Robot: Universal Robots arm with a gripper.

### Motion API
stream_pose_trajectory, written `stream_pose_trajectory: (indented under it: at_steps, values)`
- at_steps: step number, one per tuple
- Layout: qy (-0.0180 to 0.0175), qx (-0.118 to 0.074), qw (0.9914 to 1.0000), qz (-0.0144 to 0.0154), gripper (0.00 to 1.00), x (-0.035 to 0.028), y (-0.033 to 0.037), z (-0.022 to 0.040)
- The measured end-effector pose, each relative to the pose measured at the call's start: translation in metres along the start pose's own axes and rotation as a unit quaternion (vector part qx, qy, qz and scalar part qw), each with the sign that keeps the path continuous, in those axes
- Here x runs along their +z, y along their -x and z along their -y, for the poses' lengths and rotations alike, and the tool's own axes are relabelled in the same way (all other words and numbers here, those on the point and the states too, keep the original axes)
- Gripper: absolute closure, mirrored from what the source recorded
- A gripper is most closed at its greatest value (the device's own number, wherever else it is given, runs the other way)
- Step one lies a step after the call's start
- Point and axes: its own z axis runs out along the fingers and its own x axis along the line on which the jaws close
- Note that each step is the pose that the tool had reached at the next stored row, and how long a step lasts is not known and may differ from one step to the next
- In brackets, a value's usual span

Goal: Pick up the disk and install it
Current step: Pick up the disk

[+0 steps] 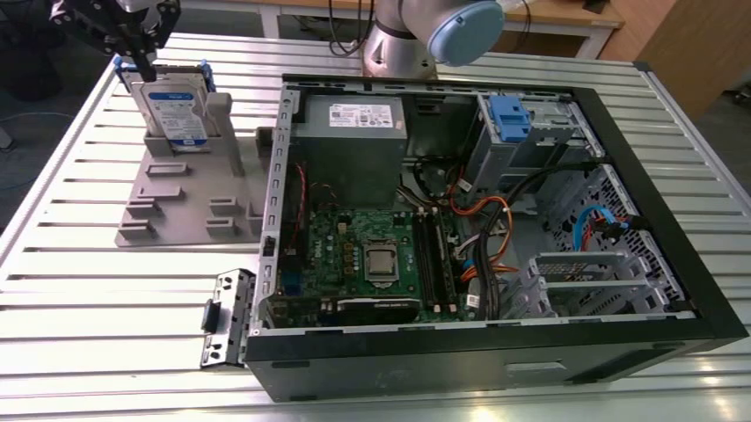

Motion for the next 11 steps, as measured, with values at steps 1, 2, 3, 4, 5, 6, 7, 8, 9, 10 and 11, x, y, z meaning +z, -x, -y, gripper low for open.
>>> stream_pose_trajectory:
  at_steps: [1, 2, 3, 4, 5, 6, 7, 8, 9, 10, 11]
  values:
    - [0.0001, -0.004, 0.99999, 0.0, 0.9, 0.0, 0.0, 0.0]
    - [0.0002, -0.008, 0.99997, -0.0001, 0.9, 0.0, 0.0, 0.0]
    - [0.0003, -0.013, 0.99992, -0.0002, 0.9, 0.0, 0.0, 0.0]
    - [0.0004, -0.017, 0.99986, -0.0002, 0.9, 0.0, 0.0, 0.0]
    - [0.0005, -0.021, 0.99979, -0.0003, 0.9, 0.0, 0.0, 0.0]
    - [0.0007, -0.025, 0.9997, -0.0003, 0.9, 0.0, 0.0, 0.0]
    - [0.0008, -0.029, 0.99959, -0.0004, 0.9, 0.0, 0.0, 0.0]
    - [0.0009, -0.032, 0.99947, -0.0005, 0.9, 0.0, 0.0, 0.0]
    - [0.001, -0.036, 0.99934, -0.0005, 0.9, 0.0, 0.0, 0.0]
    - [0.0011, -0.04, 0.99918, -0.0005, 0.9, 0.0, 0.0, 0.0]
    - [0.0012, -0.045, 0.999, -0.0006, 0.9, 0.0, 0.0, 0.0]
